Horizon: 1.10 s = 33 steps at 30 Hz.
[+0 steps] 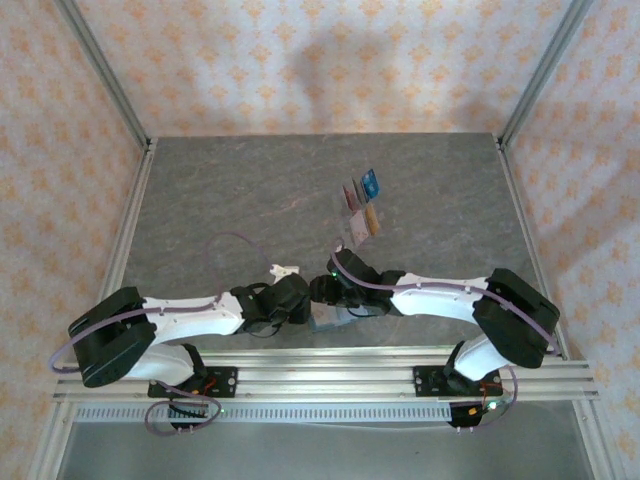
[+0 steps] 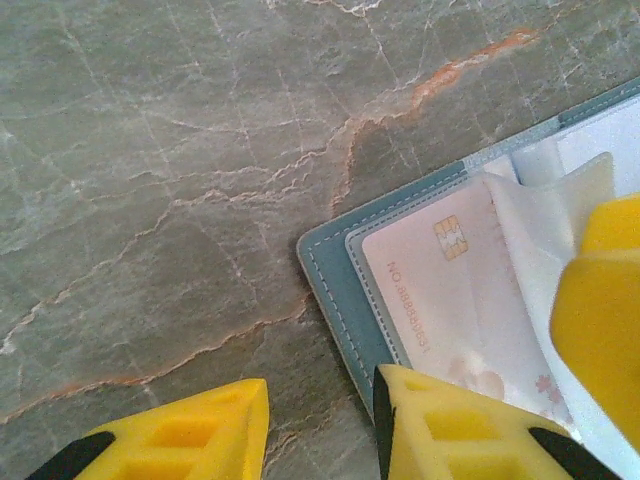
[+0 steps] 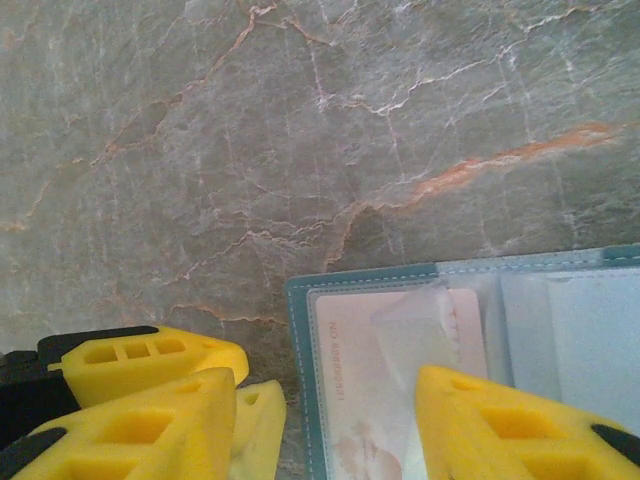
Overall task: Put the credit cards into the card holder
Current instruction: Flip over the card slot in the card holder.
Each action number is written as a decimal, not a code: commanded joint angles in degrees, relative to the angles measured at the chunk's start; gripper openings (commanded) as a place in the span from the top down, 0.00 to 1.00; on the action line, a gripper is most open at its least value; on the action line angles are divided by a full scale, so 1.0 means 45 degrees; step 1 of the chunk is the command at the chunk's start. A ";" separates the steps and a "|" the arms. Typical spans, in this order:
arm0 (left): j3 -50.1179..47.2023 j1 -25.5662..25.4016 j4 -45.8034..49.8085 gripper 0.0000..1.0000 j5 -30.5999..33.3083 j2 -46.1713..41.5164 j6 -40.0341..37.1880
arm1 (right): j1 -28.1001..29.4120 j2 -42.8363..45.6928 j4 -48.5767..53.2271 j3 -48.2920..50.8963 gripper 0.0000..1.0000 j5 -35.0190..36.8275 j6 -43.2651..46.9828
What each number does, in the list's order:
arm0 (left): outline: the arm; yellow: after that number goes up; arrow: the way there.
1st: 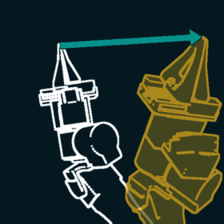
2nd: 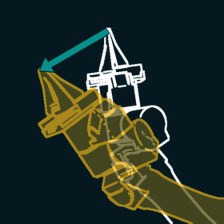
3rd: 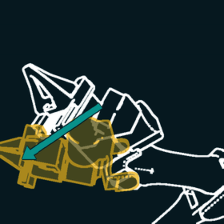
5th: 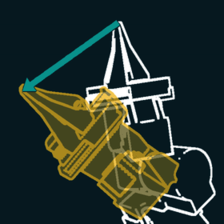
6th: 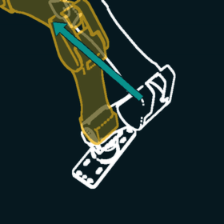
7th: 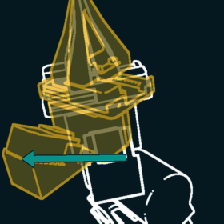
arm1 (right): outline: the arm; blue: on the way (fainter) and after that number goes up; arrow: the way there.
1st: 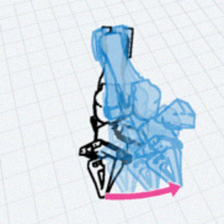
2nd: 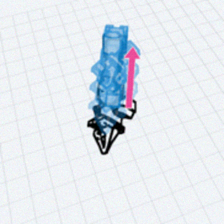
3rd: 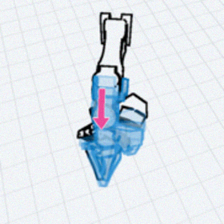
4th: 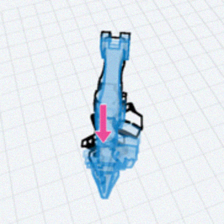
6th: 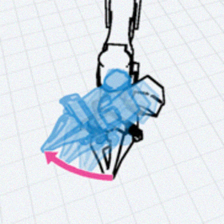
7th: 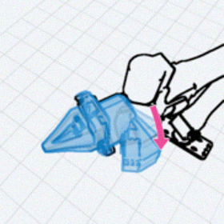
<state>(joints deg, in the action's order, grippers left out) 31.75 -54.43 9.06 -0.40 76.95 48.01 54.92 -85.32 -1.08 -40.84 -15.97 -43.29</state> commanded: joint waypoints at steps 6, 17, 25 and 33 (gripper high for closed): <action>-0.0436 0.0663 0.0589 0.66 -0.0418 -0.1612 -0.0200 | -0.0075 -0.0947 -0.2352 0.0108 0.48 -0.1011 -0.0817; -0.1175 0.1408 0.2003 0.58 -0.0216 -0.4009 -0.0366 | 0.0332 -0.2141 -0.2931 -0.0841 0.48 -0.1819 -0.0749; -0.1312 0.1616 0.2758 0.47 -0.0057 -0.5107 -0.0380 | 0.0550 -0.2566 -0.2610 -0.2090 0.47 -0.2488 -0.0309; -0.1352 0.1660 0.3074 0.34 -0.0041 -0.5577 -0.0599 | 0.0410 -0.1572 -0.0256 -0.3305 0.42 -0.2427 0.0962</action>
<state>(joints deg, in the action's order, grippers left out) 25.76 -46.72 24.62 0.47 51.75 46.54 55.88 -95.98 -3.55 -51.55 -24.56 -42.13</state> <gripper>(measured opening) 0.651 0.580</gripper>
